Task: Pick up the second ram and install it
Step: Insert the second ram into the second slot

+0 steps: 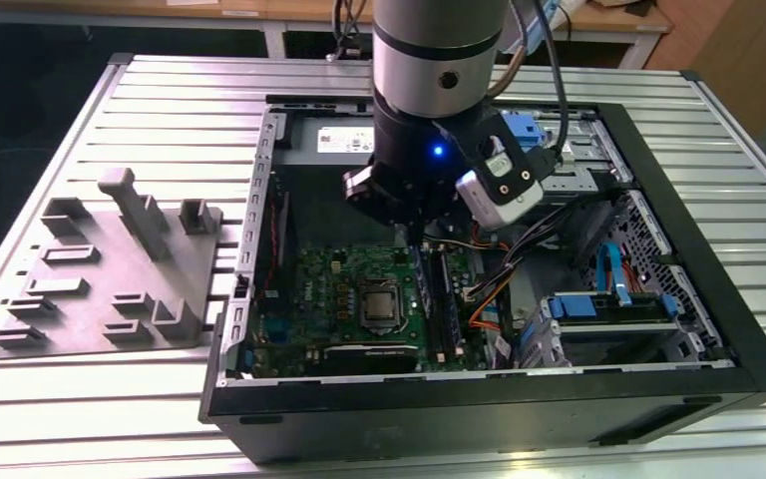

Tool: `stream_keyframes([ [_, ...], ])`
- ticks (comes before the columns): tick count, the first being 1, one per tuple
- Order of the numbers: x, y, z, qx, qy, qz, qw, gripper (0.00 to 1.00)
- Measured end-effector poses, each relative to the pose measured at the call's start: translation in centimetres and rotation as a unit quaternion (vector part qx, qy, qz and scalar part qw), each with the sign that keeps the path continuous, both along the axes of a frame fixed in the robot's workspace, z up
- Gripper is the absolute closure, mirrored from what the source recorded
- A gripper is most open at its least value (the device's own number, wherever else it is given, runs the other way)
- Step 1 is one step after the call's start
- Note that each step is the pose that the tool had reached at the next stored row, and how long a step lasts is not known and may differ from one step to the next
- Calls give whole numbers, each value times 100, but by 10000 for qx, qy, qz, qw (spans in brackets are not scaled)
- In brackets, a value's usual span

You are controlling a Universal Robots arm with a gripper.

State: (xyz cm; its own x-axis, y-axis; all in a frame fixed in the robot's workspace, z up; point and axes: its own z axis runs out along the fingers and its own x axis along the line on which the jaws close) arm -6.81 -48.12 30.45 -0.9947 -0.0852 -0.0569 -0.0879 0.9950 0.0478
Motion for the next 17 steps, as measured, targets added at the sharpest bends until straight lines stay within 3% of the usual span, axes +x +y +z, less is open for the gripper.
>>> stream_keyframes([
  [3,0,-1,-3,-1,0,-264,9997,89],
  [7,0,-1,-4,-1,8,-293,9996,89],
  [10,7,-1,-6,-5,130,-292,9995,89],
  [17,52,0,-7,-5,151,-293,9995,89],
])
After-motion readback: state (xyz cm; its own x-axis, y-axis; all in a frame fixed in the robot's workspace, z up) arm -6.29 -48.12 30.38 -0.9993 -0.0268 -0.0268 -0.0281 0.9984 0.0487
